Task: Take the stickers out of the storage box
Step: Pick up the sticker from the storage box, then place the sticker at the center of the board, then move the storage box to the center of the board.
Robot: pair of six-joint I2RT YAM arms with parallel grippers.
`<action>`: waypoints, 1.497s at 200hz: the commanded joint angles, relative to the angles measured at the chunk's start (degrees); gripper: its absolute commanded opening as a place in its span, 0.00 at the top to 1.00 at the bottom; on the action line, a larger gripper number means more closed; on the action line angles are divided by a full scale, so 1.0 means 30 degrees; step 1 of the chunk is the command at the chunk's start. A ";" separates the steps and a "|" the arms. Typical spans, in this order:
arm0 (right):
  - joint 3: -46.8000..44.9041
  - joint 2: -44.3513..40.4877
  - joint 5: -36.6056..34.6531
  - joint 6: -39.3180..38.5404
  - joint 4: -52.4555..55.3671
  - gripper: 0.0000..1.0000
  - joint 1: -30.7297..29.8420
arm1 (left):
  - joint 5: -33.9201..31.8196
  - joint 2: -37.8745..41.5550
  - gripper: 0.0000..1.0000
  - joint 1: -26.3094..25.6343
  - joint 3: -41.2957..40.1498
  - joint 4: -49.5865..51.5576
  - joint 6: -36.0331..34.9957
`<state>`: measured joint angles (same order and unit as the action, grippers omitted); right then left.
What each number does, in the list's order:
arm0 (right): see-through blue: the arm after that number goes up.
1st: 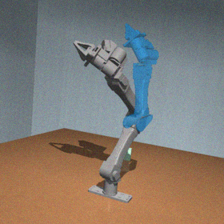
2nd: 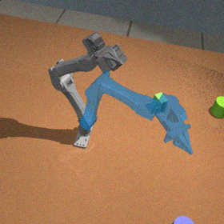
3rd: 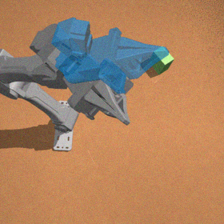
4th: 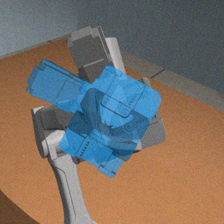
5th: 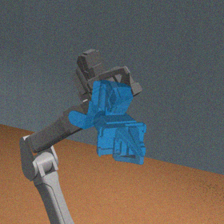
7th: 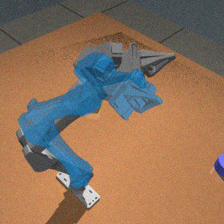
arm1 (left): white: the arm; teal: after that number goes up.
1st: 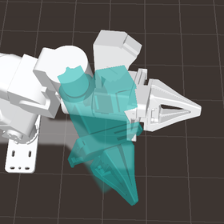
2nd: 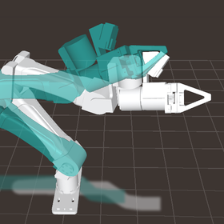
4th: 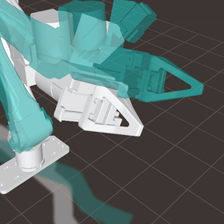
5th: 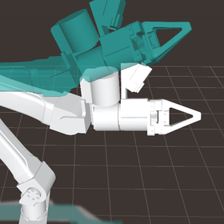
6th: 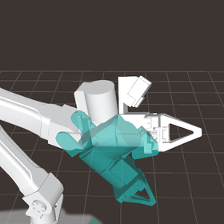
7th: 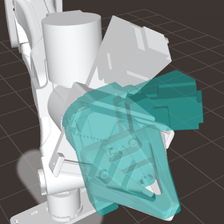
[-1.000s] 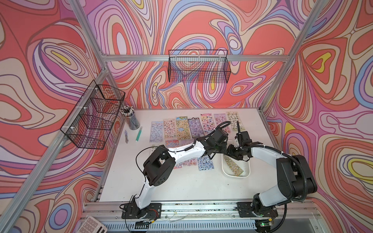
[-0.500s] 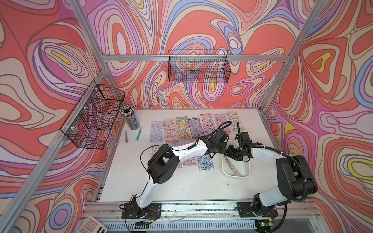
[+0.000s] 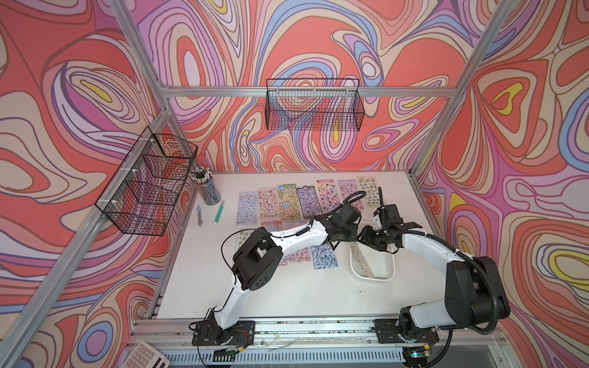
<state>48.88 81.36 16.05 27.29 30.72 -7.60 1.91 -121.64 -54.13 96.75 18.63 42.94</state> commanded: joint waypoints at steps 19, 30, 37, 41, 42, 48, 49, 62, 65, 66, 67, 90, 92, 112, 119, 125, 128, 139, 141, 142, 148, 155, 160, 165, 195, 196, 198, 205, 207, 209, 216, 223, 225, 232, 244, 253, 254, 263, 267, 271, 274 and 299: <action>0.2717 -0.1723 -0.1380 -0.1345 0.4413 0.52 0.1381 | 0.0864 0.3350 1.00 0.1081 -0.0894 -0.0182 -0.0612; 0.3420 -0.2051 -0.1977 -0.1594 0.5344 0.51 0.1721 | 0.1554 0.4235 1.00 0.1606 -0.1571 -0.0458 -0.0707; 0.3835 -0.2119 -0.2661 -0.1778 0.5933 0.51 0.1826 | 0.1911 0.4870 1.00 0.1888 -0.1994 -0.0623 -0.0747; 0.4060 -0.2106 -0.3206 -0.1930 0.6311 0.50 0.1861 | 0.2173 0.5174 1.00 0.2026 -0.2192 -0.0684 -0.0818; 0.4107 -0.2118 -0.3356 -0.1939 0.6370 0.50 0.1860 | 0.2203 0.5254 1.00 0.2080 -0.2265 -0.0693 -0.0827; 0.4360 -0.2061 -0.4320 -0.2106 0.6929 0.50 0.1916 | 0.2596 0.5659 1.00 0.2349 -0.2543 -0.0702 -0.0879; 0.4404 -0.2052 -0.4499 -0.2129 0.6987 0.49 0.1931 | 0.2678 0.5716 1.00 0.2388 -0.2602 -0.0703 -0.0872; 0.4678 -0.1837 -0.6389 -0.2467 0.7764 0.48 0.2062 | 0.3656 0.6476 1.00 0.2919 -0.3332 -0.0868 -0.0922; 0.4645 -0.1834 -0.6803 -0.2496 0.7845 0.48 0.2078 | 0.3840 0.6626 1.00 0.3035 -0.3535 -0.0936 -0.0909; 0.4634 -0.1821 -0.6927 -0.2515 0.7870 0.48 0.2085 | 0.3901 0.6683 1.00 0.3068 -0.3566 -0.0966 -0.0902; 0.4600 -0.1815 -0.7047 -0.2524 0.7882 0.47 0.2089 | 0.3932 0.6726 1.00 0.3114 -0.3655 -0.0996 -0.0913; 0.3614 -0.1406 -0.8163 -0.2494 0.7628 0.45 0.2238 | 0.5235 0.7405 1.00 0.3677 -0.5028 -0.1766 -0.0895; 0.3507 -0.1356 -0.8178 -0.2465 0.7564 0.45 0.2239 | 0.5342 0.7411 1.00 0.3729 -0.5105 -0.1804 -0.0895; 0.2577 -0.0798 -0.8300 -0.2005 0.6775 0.45 0.2294 | 0.6075 0.7413 1.00 0.3947 -0.5907 -0.2494 -0.0655; 0.2461 -0.0586 -0.8396 -0.1940 0.6596 0.47 0.2305 | 0.6164 0.7415 1.00 0.4006 -0.6128 -0.2739 -0.0577; 0.2496 -0.0390 -0.8423 -0.1891 0.6503 0.48 0.2299 | 0.6238 0.7363 1.00 0.4052 -0.6289 -0.2914 -0.0471; 0.2534 -0.0309 -0.8427 -0.1889 0.6490 0.49 0.2298 | 0.6246 0.7338 1.00 0.4066 -0.6380 -0.3016 -0.0443; 0.2681 0.0166 -0.8486 -0.1889 0.6434 0.52 0.2299 | 0.6322 0.7162 1.00 0.4123 -0.6647 -0.3373 -0.0246; 0.2702 0.0275 -0.8493 -0.1889 0.6453 0.53 0.2320 | 0.6325 0.7116 1.00 0.4141 -0.6689 -0.3421 -0.0213; 0.2711 0.0332 -0.8490 -0.1889 0.6441 0.54 0.2309 | 0.6315 0.7104 1.00 0.4148 -0.6711 -0.3469 -0.0202; 0.2747 0.0589 -0.8464 -0.1900 0.6380 0.56 0.2310 | 0.6319 0.6999 1.00 0.4156 -0.6813 -0.3688 -0.0108; 0.2803 0.0927 -0.8330 -0.1920 0.6301 0.60 0.2305 | 0.6228 0.6877 1.00 0.4156 -0.6956 -0.3883 -0.0004; 0.2901 0.1144 -0.8198 -0.1926 0.6262 0.62 0.2305 | 0.6115 0.6807 1.00 0.4156 -0.7084 -0.4069 0.0116; 0.2924 0.1314 -0.8099 -0.1891 0.6164 0.64 0.2298 | 0.5985 0.6721 1.00 0.4156 -0.7225 -0.4269 0.0248; 0.3009 0.2284 -0.8244 -0.1787 0.5644 0.81 0.2299 | 0.5284 0.6122 1.00 0.4156 -0.7661 -0.5008 0.1038; 0.3025 0.2318 -0.8277 -0.1809 0.5641 0.82 0.2298 | 0.5268 0.6094 1.00 0.4156 -0.7666 -0.5038 0.1082; 0.3052 0.2402 -0.8331 -0.1818 0.5618 0.85 0.2298 | 0.5233 0.6036 1.00 0.4156 -0.7691 -0.5075 0.1152; 0.3176 0.2623 -0.8560 -0.1899 0.5617 0.91 0.2298 | 0.5126 0.5888 1.00 0.4156 -0.7727 -0.5266 0.1429; 0.3222 0.2698 -0.8644 -0.1928 0.5611 0.93 0.2298 | 0.5110 0.5846 1.00 0.4156 -0.7765 -0.5337 0.1525; 0.3277 0.2775 -0.8709 -0.1965 0.5632 0.94 0.2305 | 0.5091 0.5813 1.00 0.4164 -0.7781 -0.5421 0.1600; 0.3503 0.2973 -0.9085 -0.2060 0.5663 0.95 0.2308 | 0.4968 0.5630 1.00 0.4156 -0.7864 -0.5641 0.1937; 0.3790 0.3196 -0.9562 -0.2158 0.5697 0.95 0.2298 | 0.4902 0.5438 1.00 0.4127 -0.7929 -0.5865 0.2300; 0.3881 0.3237 -0.9715 -0.2183 0.5697 0.95 0.2312 | 0.4886 0.5374 1.00 0.4127 -0.7932 -0.5934 0.2394; 0.4187 0.3414 -1.0096 -0.2311 0.5726 0.95 0.2312 | 0.4823 0.5183 1.00 0.4059 -0.7933 -0.6109 0.2673; 0.4854 0.3759 -1.1009 -0.2607 0.5813 0.97 0.2298 | 0.4321 0.4961 1.00 0.3837 -0.7876 -0.6253 0.2938; 0.5372 0.4087 -1.1577 -0.2981 0.5937 0.97 0.2300 | 0.3876 0.4766 1.00 0.3649 -0.7795 -0.6382 0.3023; 0.5437 0.4128 -1.1628 -0.3036 0.5964 0.97 0.2299 | 0.3846 0.4742 1.00 0.3624 -0.7791 -0.6399 0.3042; 0.5963 0.4557 -1.2234 -0.3375 0.6215 0.97 0.2299 | 0.3729 0.4443 1.00 0.3502 -0.7687 -0.6651 0.3266; 0.6227 0.4784 -1.2478 -0.3529 0.6345 0.97 0.2298 | 0.3724 0.4260 1.00 0.3462 -0.7631 -0.6801 0.3405; 0.6478 0.5018 -1.2713 -0.3689 0.6494 0.97 0.2297 | 0.3728 0.4065 1.00 0.3428 -0.7548 -0.6894 0.3514; 0.6646 0.5194 -1.2867 -0.3813 0.6599 0.97 0.2308 | 0.3728 0.3930 1.00 0.3388 -0.7479 -0.6941 0.3626; 0.7772 0.6375 -1.4521 -0.4864 0.7231 0.97 0.2305 | 0.3550 0.2750 1.00 0.3004 -0.6856 -0.7490 0.4307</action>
<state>69.69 97.45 -18.52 16.86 49.43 -0.86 14.39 -110.00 -43.99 74.04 -0.56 52.58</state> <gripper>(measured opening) 0.069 0.047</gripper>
